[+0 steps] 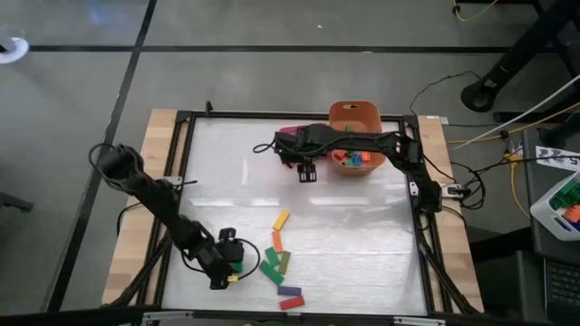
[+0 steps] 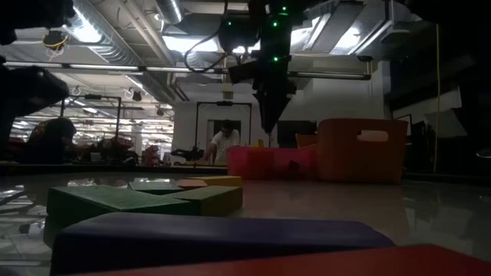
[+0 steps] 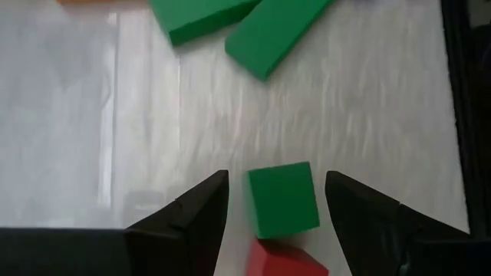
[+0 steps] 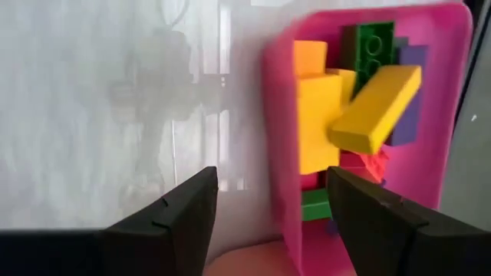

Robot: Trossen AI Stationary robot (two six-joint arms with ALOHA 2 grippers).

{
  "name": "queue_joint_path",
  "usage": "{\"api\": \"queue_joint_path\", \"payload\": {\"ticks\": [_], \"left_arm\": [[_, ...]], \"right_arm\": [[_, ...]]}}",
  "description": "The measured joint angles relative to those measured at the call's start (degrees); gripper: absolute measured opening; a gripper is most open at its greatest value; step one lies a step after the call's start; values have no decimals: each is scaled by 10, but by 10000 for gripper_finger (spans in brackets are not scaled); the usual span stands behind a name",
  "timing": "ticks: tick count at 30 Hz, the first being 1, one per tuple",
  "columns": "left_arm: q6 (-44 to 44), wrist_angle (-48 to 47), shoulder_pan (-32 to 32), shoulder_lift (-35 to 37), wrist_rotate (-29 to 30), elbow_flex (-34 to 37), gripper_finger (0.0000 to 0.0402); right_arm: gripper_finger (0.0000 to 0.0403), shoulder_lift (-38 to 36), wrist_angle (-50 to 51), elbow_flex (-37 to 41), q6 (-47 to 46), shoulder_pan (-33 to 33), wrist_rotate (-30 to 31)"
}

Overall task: Sort blocks by size
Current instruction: Put the small green block into the orange bin

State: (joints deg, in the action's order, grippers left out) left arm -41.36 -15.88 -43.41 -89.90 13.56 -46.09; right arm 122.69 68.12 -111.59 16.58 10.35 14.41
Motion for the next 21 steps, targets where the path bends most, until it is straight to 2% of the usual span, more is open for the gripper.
{"api": "queue_joint_path", "payload": {"ticks": [12,15,21], "left_arm": [[-20,0,-7,-42,11,0,201],[-20,-1,-3,-49,11,0,181],[-20,4,6,-45,13,0,114]], "right_arm": [[243,-11,10,0,0,-64,1],[243,-11,17,0,0,-90,1],[243,-11,52,0,-14,-158,1]]}}
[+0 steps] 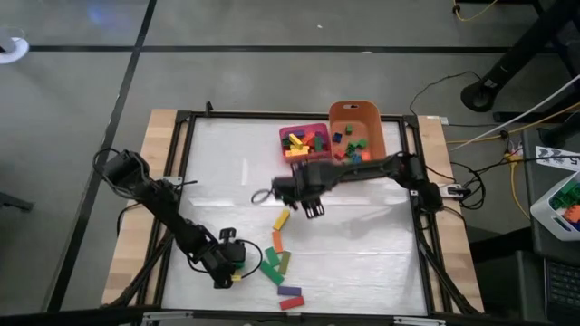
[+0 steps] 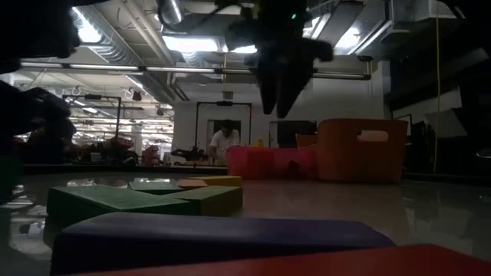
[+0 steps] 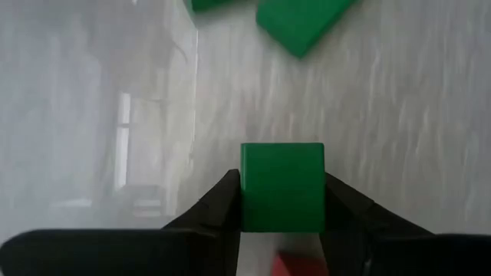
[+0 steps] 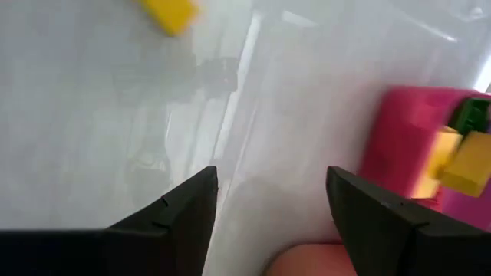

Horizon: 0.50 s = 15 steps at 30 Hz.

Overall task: Sort blocks by size
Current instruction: Put the small green block into the orange bin

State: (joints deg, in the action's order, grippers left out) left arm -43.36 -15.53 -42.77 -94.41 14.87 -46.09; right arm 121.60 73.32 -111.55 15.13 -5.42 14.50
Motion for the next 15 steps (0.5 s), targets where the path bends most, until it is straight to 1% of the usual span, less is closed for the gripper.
{"api": "queue_joint_path", "payload": {"ticks": [2,5,10,13,15], "left_arm": [[9,8,9,3,7,0,114],[50,23,31,4,22,-4,114],[172,31,98,5,57,-37,114],[258,35,150,5,79,-64,114],[313,73,186,5,88,-72,114]], "right_arm": [[243,0,9,0,-11,-25,0],[243,0,19,0,-28,-62,1],[243,0,69,0,-67,-123,36],[243,-1,130,0,-125,-159,71],[243,-1,173,0,-174,-183,94]]}}
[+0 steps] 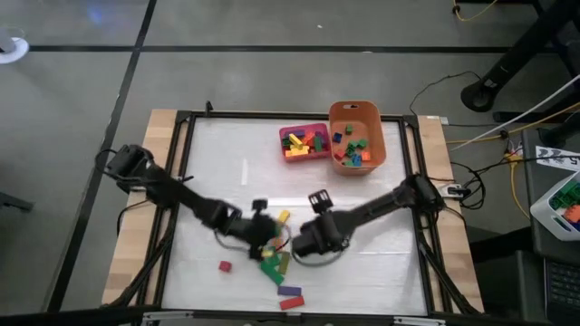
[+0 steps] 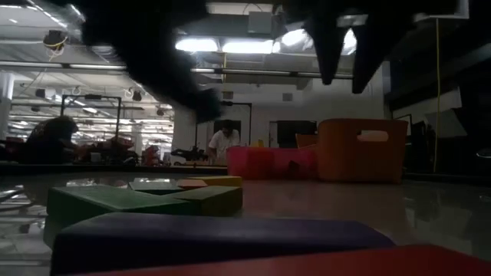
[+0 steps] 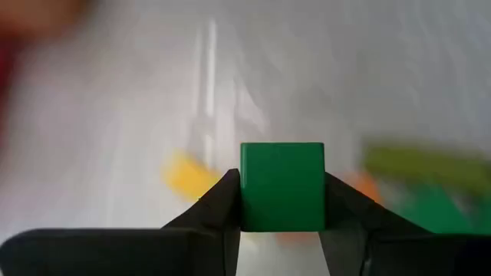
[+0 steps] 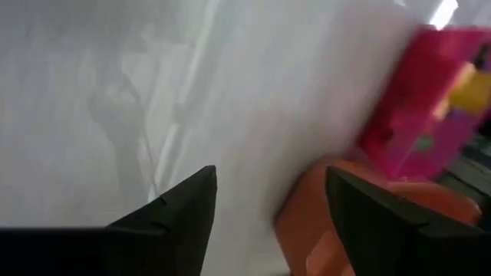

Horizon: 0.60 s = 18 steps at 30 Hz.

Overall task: Sort blocks by size
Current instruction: Put the small green block into the orange bin

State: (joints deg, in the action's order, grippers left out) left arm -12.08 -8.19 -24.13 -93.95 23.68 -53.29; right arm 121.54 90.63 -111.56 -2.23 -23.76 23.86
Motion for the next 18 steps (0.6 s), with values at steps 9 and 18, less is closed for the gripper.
{"api": "queue_joint_path", "payload": {"ticks": [9,18], "left_arm": [[184,248,145,1,-9,-1,116],[186,567,290,-68,-146,-27,116]], "right_arm": [[243,-32,-5,65,-87,-109,40],[243,-52,-7,143,-125,-150,96]]}}
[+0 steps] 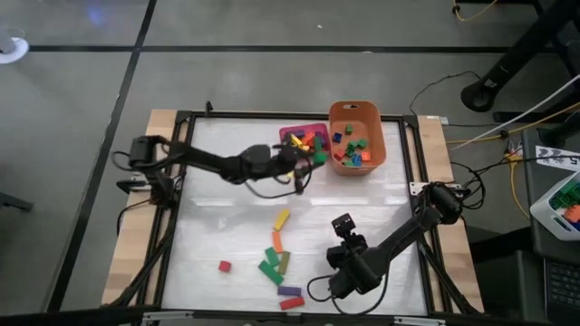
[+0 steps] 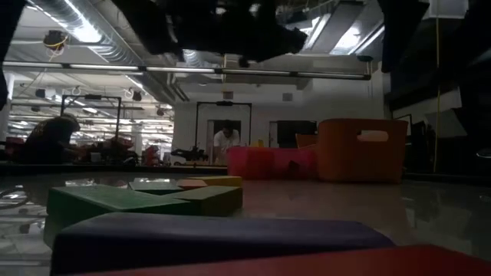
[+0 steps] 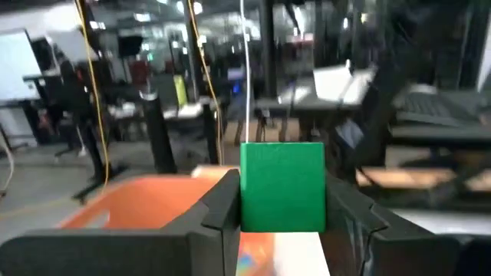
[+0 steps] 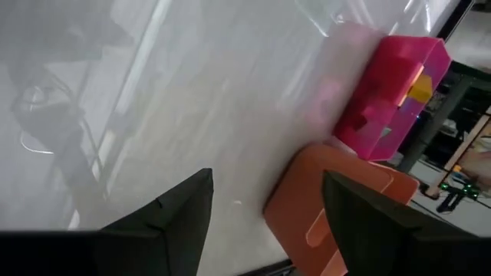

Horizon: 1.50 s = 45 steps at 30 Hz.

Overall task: Sort blocks by size
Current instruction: Put the small green block into the orange bin, then put the large yellow block into the pink bin

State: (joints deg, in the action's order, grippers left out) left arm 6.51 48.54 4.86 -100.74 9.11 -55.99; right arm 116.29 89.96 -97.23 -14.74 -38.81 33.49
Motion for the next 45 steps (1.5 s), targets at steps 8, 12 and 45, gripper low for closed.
{"api": "queue_joint_path", "payload": {"ticks": [8,12,45], "left_arm": [[0,-15,66,-153,-17,-170,129],[-32,-20,86,-212,-17,-229,162],[-149,-595,-42,366,-98,109,203]], "right_arm": [[243,0,-7,11,0,2,1],[243,0,-20,11,0,2,-1],[243,2,-466,16,526,164,-188]]}}
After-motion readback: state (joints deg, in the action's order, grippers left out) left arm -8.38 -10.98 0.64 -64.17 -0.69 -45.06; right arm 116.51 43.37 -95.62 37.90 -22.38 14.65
